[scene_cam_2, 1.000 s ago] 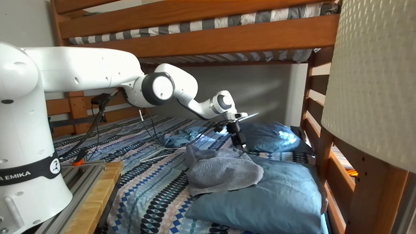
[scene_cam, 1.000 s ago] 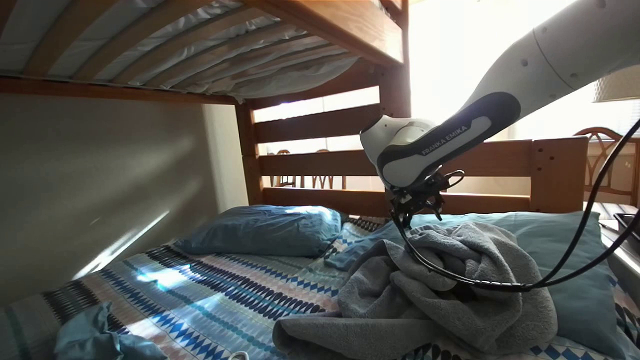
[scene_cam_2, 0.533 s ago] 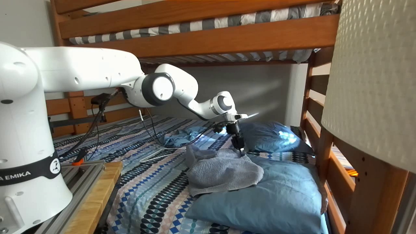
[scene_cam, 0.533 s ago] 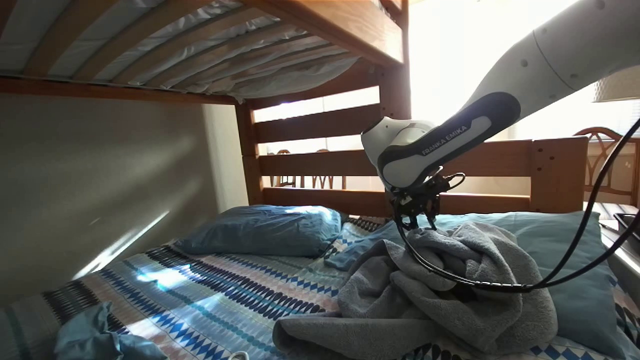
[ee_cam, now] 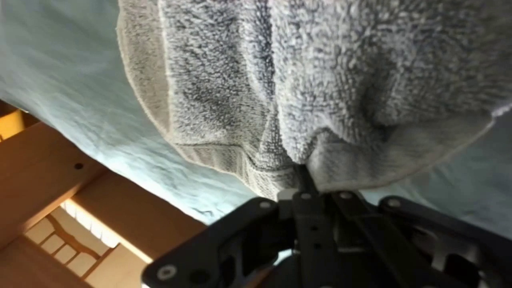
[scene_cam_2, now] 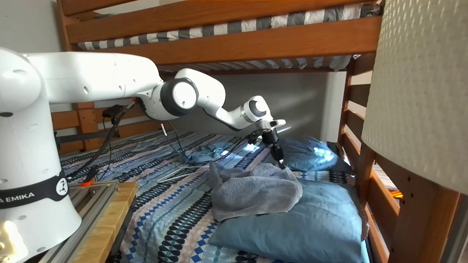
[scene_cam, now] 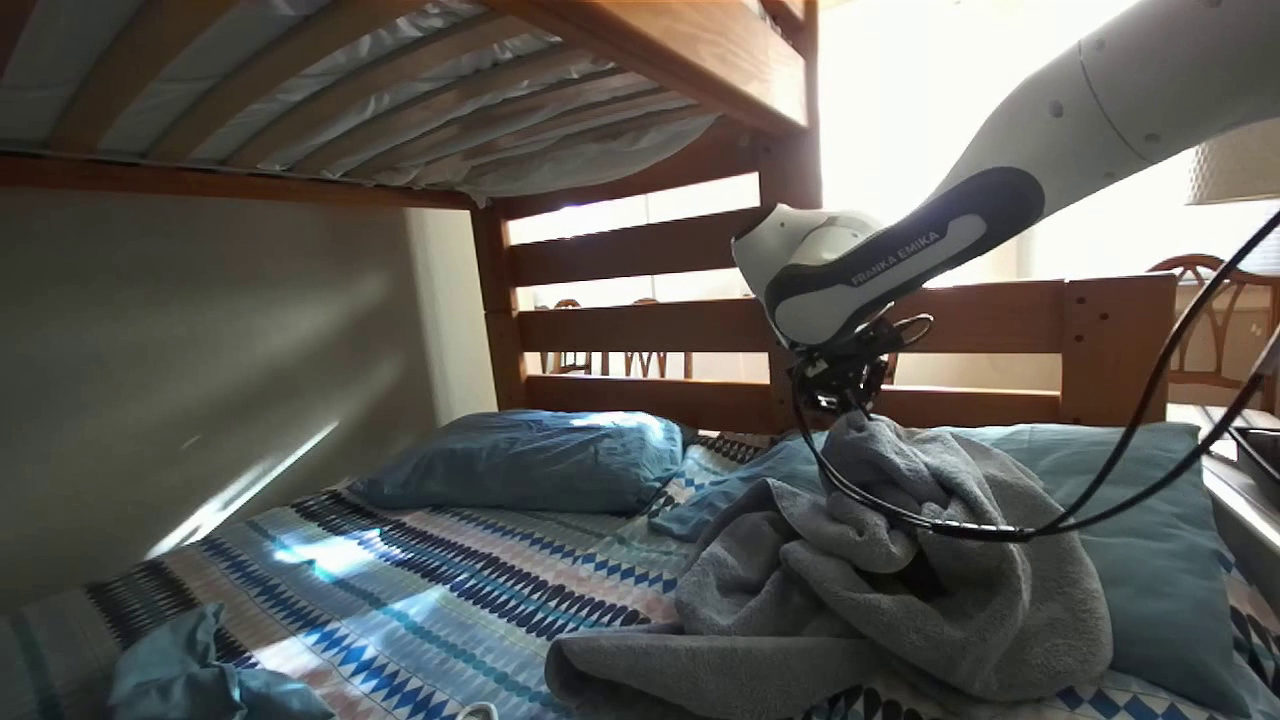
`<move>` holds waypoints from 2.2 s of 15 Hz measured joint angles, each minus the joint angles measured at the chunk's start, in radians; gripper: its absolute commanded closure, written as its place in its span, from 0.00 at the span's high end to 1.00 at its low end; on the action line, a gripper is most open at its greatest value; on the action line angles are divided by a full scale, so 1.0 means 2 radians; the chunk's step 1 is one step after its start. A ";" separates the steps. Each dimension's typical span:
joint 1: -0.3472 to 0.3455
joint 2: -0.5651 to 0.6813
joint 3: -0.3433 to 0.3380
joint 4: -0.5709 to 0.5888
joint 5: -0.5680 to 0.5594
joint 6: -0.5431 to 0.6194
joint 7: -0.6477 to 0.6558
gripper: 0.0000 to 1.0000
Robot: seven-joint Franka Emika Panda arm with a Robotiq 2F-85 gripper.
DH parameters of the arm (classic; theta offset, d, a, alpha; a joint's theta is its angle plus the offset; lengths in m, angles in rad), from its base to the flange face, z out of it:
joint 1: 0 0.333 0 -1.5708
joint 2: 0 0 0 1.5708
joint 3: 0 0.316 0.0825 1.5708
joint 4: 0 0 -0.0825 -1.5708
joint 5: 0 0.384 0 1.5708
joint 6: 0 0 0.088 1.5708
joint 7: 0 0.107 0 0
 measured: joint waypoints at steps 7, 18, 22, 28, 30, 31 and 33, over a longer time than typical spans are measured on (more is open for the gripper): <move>-0.067 -0.030 -0.011 0.025 0.005 -0.018 0.025 0.29; -0.081 -0.040 -0.009 0.025 0.006 -0.017 0.021 0.26; -0.078 -0.039 0.002 0.024 0.007 0.016 -0.014 0.47; -0.080 -0.034 0.053 0.023 0.064 0.123 -0.028 0.88; -0.083 -0.029 0.074 0.023 0.088 0.141 -0.047 0.99; -0.084 -0.026 0.082 0.023 0.097 0.143 -0.055 1.00; -0.084 -0.019 0.090 0.022 0.107 0.143 -0.068 1.00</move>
